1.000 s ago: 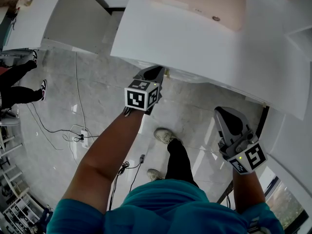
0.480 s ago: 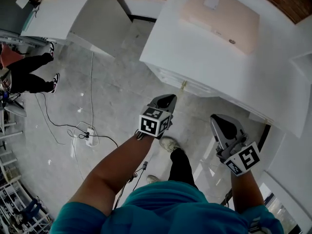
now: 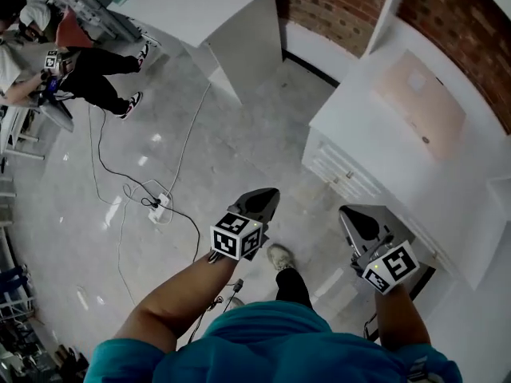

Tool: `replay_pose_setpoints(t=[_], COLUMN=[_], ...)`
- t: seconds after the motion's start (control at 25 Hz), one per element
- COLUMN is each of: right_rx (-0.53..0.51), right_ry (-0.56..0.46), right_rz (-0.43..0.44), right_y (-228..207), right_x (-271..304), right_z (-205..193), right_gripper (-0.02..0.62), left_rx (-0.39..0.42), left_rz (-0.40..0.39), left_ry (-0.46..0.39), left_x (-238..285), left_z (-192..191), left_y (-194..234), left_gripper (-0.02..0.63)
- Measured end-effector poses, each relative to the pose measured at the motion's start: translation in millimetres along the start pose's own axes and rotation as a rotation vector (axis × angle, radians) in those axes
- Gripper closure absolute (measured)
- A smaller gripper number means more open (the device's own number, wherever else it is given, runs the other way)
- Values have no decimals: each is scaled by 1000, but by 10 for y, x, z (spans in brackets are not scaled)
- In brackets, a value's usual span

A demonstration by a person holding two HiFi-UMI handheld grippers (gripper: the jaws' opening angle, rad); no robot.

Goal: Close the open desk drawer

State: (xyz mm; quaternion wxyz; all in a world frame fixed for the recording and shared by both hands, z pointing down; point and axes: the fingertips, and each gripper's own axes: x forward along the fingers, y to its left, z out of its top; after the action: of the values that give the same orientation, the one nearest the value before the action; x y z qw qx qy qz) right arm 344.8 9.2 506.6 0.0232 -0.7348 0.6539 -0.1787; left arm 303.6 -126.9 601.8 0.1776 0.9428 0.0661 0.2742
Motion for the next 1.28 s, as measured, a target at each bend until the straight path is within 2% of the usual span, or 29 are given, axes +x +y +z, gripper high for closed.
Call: replay_pose_setpoints(t=[0.24, 0.4, 0.64, 0.8, 0.96, 1.28], right_rx=[-65, -93, -172, -227, -261, -342], right_ry=[76, 108, 169, 191, 207, 190], right_rz=[179, 312, 474, 578, 644, 763], right_y=[634, 1172, 2145, 2791, 3393, 4533], right_x=[638, 1161, 1662, 1859, 1962, 1997], right_z=[219, 471, 657, 762, 812, 940], right_gripper=[573, 574, 572, 572, 573, 574], left_rx=[-45, -70, -146, -167, -141, -117], left_rz=[143, 275, 453, 559, 643, 751], left_ry=[-105, -188, -281, -347, -414, -542], left_x=[-1163, -2087, -3500, -4347, -5130, -6387], left_z=[120, 168, -4, -143, -226, -435], left_y=[386, 649, 892, 886, 758, 441], left_gripper=[589, 589, 589, 589, 589, 589])
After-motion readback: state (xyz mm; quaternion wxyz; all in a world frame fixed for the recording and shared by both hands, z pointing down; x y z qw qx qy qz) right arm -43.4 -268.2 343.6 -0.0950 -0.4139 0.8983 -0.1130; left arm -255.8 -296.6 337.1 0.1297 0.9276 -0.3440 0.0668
